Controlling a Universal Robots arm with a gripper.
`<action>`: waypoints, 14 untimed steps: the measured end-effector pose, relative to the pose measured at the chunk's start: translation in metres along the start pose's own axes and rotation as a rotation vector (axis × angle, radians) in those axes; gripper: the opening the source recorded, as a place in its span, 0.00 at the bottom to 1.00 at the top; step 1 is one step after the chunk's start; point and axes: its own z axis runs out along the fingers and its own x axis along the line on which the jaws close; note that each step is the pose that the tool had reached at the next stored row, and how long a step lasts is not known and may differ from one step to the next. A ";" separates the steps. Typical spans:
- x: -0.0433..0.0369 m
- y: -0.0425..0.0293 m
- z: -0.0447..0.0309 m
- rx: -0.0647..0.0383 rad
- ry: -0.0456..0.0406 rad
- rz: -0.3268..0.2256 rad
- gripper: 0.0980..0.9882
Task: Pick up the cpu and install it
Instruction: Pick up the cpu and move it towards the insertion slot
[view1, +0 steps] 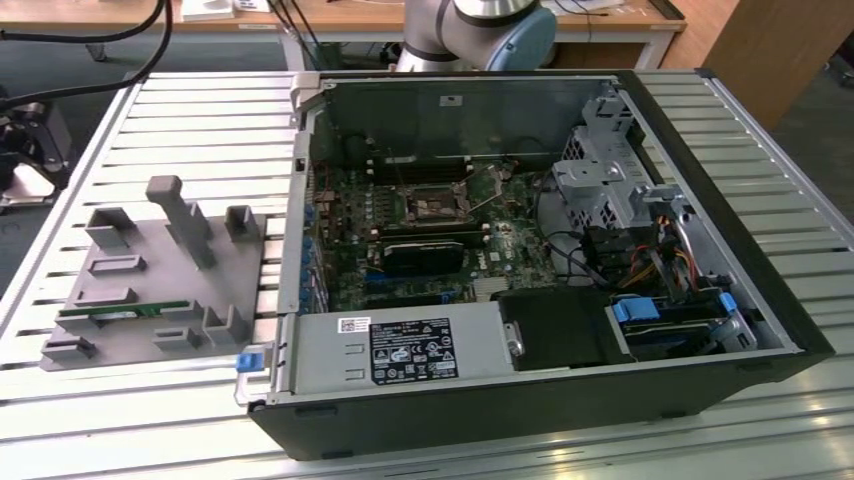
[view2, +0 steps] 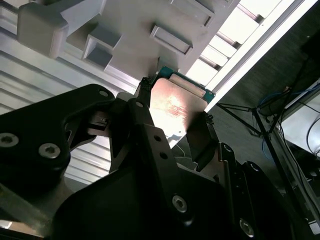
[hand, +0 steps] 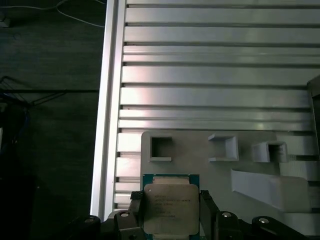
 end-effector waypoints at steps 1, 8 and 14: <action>0.0000 0.0002 -0.0010 -0.001 -0.0001 0.000 0.49; 0.0002 0.0020 -0.0097 -0.007 0.0000 0.000 0.49; 0.0004 0.0037 -0.0182 -0.012 -0.0003 0.000 0.49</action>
